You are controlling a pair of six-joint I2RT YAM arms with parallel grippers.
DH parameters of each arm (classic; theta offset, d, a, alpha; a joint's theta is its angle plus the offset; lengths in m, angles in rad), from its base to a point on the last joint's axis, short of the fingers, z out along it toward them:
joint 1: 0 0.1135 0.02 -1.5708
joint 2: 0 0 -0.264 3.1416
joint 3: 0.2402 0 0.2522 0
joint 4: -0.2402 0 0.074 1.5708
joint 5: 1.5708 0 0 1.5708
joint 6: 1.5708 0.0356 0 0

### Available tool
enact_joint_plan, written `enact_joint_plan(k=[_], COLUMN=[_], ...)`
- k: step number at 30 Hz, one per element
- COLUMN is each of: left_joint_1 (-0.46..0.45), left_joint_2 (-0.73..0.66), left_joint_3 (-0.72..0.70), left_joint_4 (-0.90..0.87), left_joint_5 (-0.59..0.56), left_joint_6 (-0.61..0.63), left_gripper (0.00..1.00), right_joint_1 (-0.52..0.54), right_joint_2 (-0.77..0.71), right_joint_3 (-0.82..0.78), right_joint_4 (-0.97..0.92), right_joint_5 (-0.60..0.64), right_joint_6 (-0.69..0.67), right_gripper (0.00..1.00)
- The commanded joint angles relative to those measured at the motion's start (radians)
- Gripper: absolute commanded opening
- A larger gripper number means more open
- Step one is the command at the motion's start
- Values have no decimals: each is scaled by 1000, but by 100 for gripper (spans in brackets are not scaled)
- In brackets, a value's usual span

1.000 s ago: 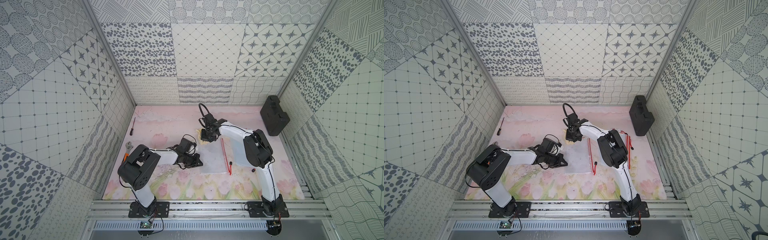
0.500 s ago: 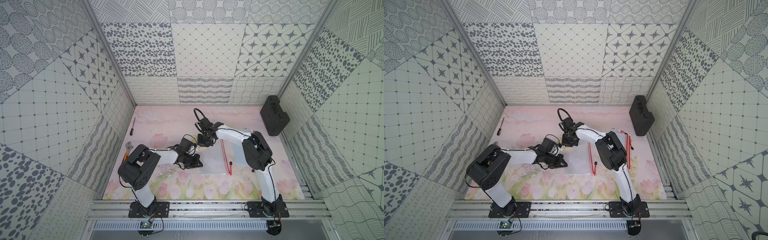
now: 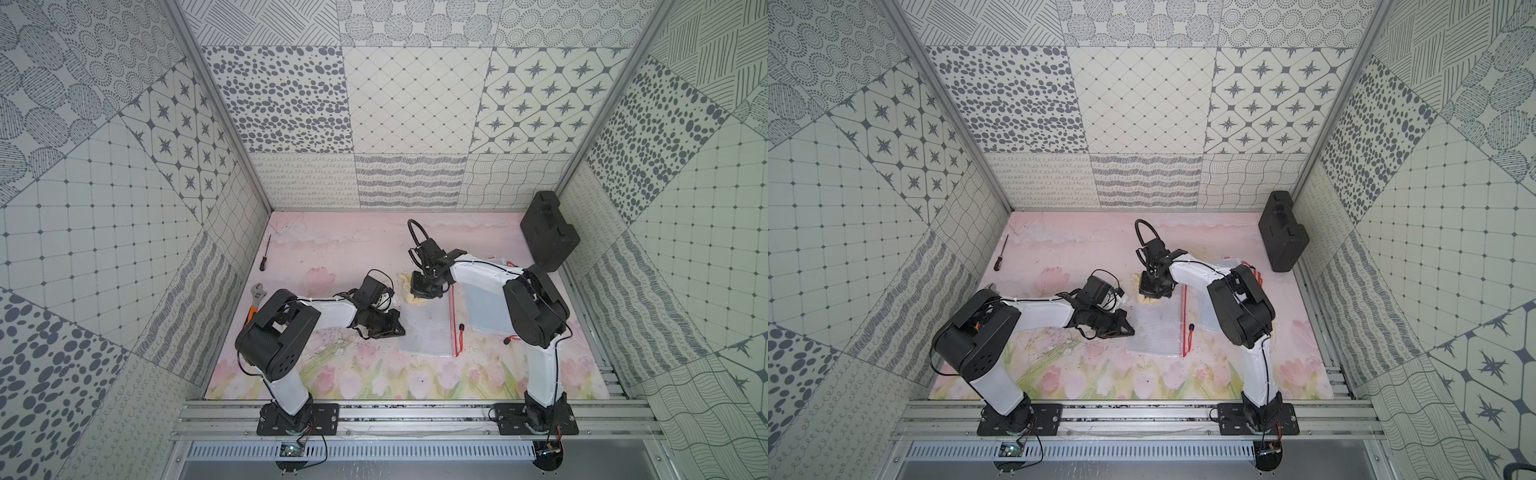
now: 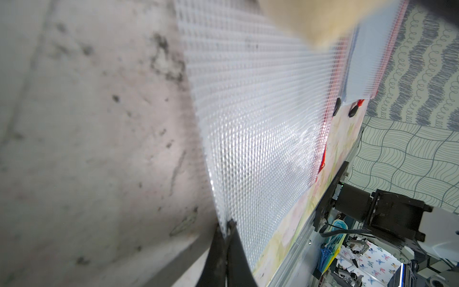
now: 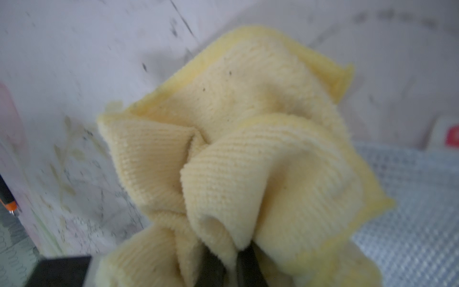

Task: Wipe the document bag
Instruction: Wipe the dirt from the document bag.

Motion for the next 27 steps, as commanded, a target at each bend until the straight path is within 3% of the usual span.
enact_joint_plan(k=[1,8,10,14,17,19,22,27], left_joint_1=[-6,-6,-6,-6,-6,-6,-5,-5], left_joint_2=[15,20,21,27,35,35,23,28], left_joint_3=[4,4,3,7,11,15,17,29], left_joint_4=[-102,-99,-98,-93,-93,-100,-115,-133], left_joint_5=[-85,-92,-93,-92,-90,-92,-102,-114], left_joint_6=[28,21,17,10,6,8,18,31], left_gripper=[0,0,0,0,0,0,0,0], right_joint_1=[-94,-250,-220,-50,51,63,23,-136], right_joint_2=[-107,-212,-208,-109,-13,14,-19,-130], right_joint_3=[-151,-263,-236,-86,29,44,-11,-171], right_joint_4=[53,-29,-29,-39,-19,20,50,5], right_joint_5=[13,84,80,77,21,-31,-31,21], right_joint_6=[30,-31,-19,14,42,61,65,0], right_gripper=[0,0,0,0,0,0,0,0])
